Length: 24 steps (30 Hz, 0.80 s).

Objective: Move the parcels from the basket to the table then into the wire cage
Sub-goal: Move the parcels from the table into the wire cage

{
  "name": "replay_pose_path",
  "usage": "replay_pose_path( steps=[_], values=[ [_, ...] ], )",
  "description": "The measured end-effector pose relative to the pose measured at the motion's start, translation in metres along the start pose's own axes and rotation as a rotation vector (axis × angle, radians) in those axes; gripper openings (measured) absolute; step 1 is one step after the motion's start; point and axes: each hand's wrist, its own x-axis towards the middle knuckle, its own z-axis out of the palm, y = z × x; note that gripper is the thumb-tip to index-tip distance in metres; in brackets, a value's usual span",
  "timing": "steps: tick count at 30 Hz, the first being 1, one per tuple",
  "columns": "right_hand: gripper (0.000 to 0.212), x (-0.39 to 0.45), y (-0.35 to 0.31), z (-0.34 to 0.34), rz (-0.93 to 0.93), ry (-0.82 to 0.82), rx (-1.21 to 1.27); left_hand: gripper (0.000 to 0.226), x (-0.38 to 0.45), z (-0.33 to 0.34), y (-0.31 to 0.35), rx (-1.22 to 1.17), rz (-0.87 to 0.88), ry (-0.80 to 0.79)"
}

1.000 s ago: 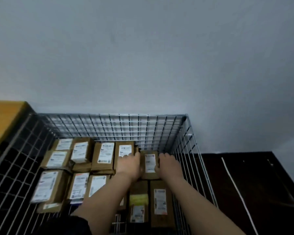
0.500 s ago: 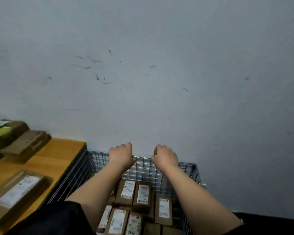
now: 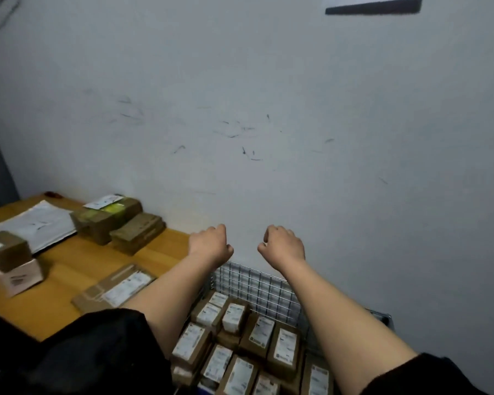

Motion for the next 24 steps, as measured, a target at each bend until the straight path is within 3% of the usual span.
replay_pose_path(
  steps=[8,18,24],
  values=[
    [0.034,0.03,-0.116,0.032,-0.078,-0.046,-0.005,0.036,0.005,0.002,-0.13,-0.059,-0.085,0.014],
    [0.038,0.069,-0.305,0.115,-0.032,-0.156,0.061,0.04,0.036,0.023,-0.329,-0.044,-0.097,-0.069],
    [0.04,0.101,-0.373,0.145,-0.042,-0.196,0.058,0.036,0.063,0.04,-0.402,-0.047,-0.109,-0.111]
  ],
)
